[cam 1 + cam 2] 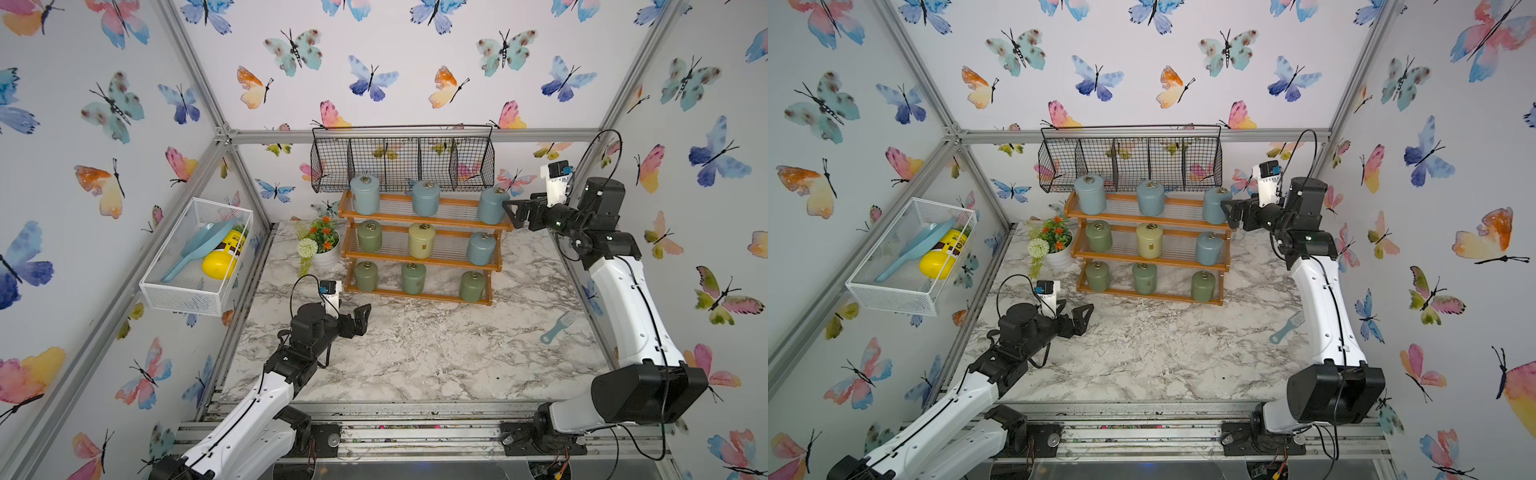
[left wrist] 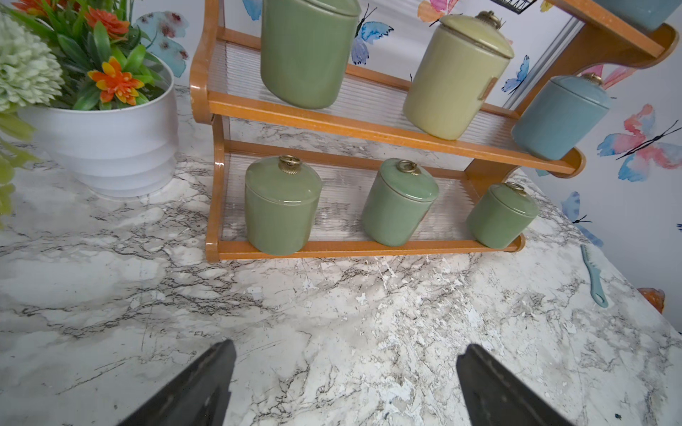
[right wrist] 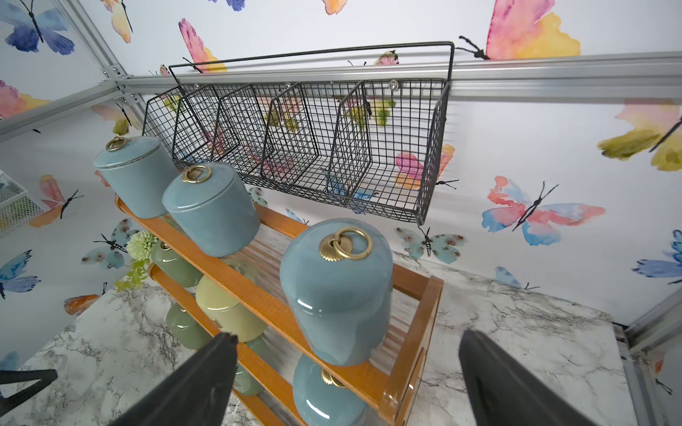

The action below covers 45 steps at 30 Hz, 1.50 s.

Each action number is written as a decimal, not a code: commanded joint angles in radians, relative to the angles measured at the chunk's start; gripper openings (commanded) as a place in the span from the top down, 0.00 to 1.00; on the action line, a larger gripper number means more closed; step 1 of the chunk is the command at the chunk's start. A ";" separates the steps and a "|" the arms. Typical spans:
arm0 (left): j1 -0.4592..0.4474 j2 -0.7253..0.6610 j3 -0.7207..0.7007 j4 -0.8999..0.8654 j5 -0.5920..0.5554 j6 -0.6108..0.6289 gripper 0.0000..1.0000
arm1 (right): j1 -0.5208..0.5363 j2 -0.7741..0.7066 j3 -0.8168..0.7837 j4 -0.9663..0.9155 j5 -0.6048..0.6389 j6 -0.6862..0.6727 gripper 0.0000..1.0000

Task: Remove the tea canisters from the shelf
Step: Pick up the tea canister from the shelf.

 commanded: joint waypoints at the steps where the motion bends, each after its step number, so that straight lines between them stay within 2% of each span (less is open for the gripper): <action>1: -0.018 0.013 -0.009 0.030 -0.027 -0.013 0.02 | 0.021 0.040 0.066 -0.050 -0.025 -0.004 0.00; 6: -0.040 0.028 -0.005 0.041 -0.028 -0.022 0.02 | 0.053 0.107 0.136 -0.083 -0.001 -0.008 0.00; 14: -0.077 0.042 -0.003 0.044 -0.045 -0.028 0.02 | 0.095 0.188 0.226 -0.151 0.125 -0.029 0.00; 37: -0.115 0.061 -0.037 0.066 -0.065 -0.050 0.02 | 0.135 0.311 0.323 -0.189 0.170 -0.043 0.01; 41: -0.115 0.061 -0.045 0.066 -0.067 -0.053 0.02 | 0.135 0.315 0.326 -0.183 0.188 -0.038 0.06; 45: -0.116 0.059 -0.044 0.069 -0.070 -0.062 0.01 | 0.135 0.312 0.327 -0.177 0.179 -0.037 0.19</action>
